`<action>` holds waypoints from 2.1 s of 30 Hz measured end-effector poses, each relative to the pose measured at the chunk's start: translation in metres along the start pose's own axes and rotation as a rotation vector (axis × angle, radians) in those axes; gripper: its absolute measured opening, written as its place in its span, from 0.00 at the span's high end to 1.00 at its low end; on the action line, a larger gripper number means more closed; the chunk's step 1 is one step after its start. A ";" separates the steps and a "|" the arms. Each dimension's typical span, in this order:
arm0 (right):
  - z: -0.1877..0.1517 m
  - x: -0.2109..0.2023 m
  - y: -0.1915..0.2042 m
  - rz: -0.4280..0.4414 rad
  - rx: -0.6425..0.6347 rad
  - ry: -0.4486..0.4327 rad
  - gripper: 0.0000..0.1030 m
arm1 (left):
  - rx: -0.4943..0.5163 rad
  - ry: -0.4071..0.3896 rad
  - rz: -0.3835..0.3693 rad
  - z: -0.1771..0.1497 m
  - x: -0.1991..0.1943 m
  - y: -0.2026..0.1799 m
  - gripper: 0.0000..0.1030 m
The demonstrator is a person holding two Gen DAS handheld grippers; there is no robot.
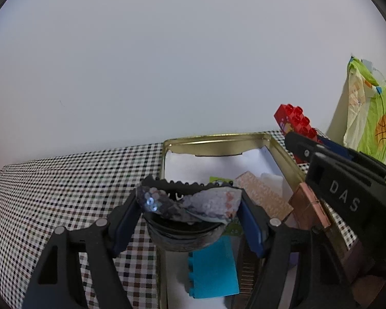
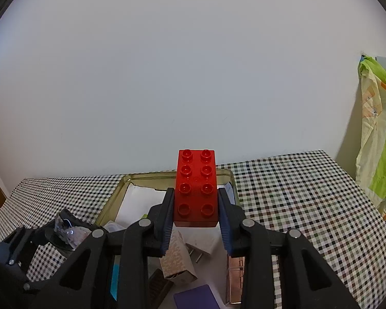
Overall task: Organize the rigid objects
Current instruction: 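Lower the pouch and red brick into the tray and open both tools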
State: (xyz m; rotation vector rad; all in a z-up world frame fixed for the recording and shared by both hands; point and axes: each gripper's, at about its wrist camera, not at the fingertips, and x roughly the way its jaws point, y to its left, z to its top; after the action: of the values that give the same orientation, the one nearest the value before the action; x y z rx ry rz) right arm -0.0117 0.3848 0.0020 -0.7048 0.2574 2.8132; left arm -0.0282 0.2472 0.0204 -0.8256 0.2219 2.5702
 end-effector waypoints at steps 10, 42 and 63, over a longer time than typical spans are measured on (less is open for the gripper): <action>-0.002 0.007 0.001 0.017 0.002 0.057 0.67 | 0.021 0.039 -0.006 -0.004 0.007 -0.007 0.30; -0.003 0.042 -0.011 0.091 -0.026 0.229 0.67 | 0.058 0.189 0.014 -0.005 0.032 -0.019 0.30; -0.007 0.053 -0.005 0.128 -0.029 0.296 0.66 | 0.060 0.224 0.034 -0.006 0.039 -0.022 0.30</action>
State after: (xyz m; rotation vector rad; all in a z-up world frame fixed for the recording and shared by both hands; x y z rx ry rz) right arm -0.0523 0.3976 -0.0304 -1.1518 0.3228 2.8273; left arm -0.0437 0.2788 -0.0078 -1.0960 0.3814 2.4862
